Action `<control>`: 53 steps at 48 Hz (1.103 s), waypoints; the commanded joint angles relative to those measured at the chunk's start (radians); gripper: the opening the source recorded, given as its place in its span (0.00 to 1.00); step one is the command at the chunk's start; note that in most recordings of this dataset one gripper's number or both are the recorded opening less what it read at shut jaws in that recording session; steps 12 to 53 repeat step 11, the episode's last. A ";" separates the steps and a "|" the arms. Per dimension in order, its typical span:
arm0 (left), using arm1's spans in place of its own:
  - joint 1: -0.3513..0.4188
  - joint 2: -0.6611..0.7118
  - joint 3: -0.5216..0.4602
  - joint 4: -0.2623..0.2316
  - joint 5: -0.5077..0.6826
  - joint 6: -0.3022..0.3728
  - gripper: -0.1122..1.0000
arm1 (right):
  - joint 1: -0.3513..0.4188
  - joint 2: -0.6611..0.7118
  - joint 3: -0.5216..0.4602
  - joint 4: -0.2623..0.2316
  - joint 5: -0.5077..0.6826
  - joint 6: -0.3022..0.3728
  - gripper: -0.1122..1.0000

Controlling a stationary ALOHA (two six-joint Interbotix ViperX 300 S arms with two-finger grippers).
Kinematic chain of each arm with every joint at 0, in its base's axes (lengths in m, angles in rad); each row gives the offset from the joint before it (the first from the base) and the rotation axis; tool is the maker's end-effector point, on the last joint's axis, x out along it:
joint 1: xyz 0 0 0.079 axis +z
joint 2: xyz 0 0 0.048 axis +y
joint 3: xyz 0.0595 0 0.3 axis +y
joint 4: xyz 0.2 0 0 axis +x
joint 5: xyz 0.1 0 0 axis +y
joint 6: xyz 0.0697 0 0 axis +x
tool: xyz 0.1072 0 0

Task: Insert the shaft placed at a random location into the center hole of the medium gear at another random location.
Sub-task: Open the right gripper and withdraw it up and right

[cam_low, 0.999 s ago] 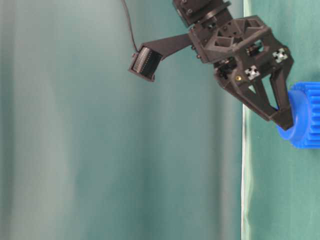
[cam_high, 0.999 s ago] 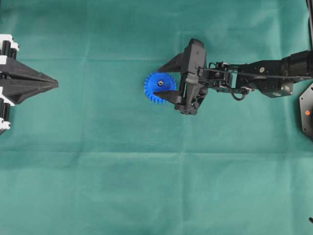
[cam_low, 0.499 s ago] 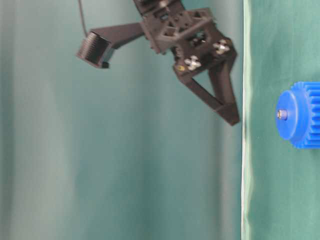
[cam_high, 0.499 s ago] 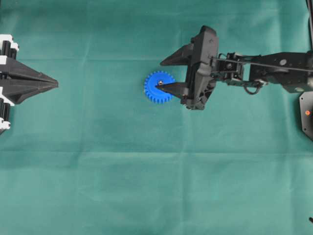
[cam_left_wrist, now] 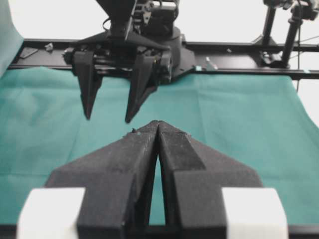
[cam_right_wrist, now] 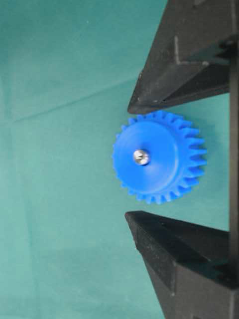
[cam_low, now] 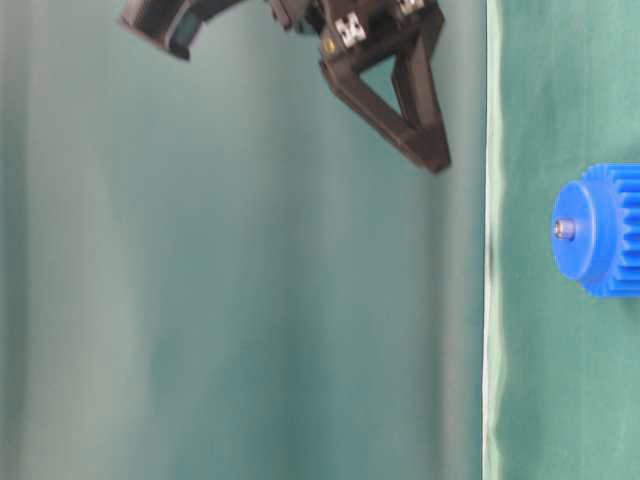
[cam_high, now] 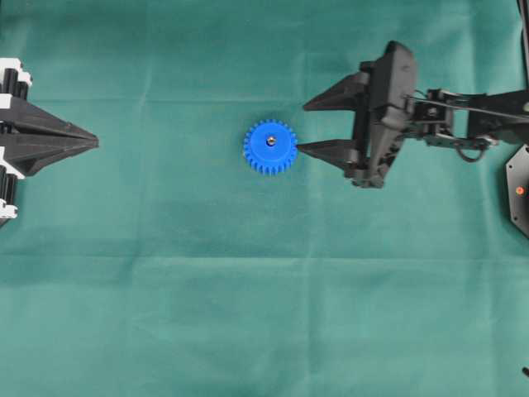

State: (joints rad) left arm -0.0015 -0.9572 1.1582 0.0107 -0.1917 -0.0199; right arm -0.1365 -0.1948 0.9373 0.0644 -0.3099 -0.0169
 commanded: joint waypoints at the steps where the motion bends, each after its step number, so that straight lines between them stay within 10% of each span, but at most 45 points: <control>1: -0.002 0.008 -0.011 0.002 -0.005 0.000 0.10 | 0.002 -0.052 0.015 0.002 0.003 -0.003 0.82; 53: 0.000 0.006 -0.011 0.002 -0.006 -0.002 0.10 | 0.002 -0.120 0.074 0.002 0.026 -0.003 0.82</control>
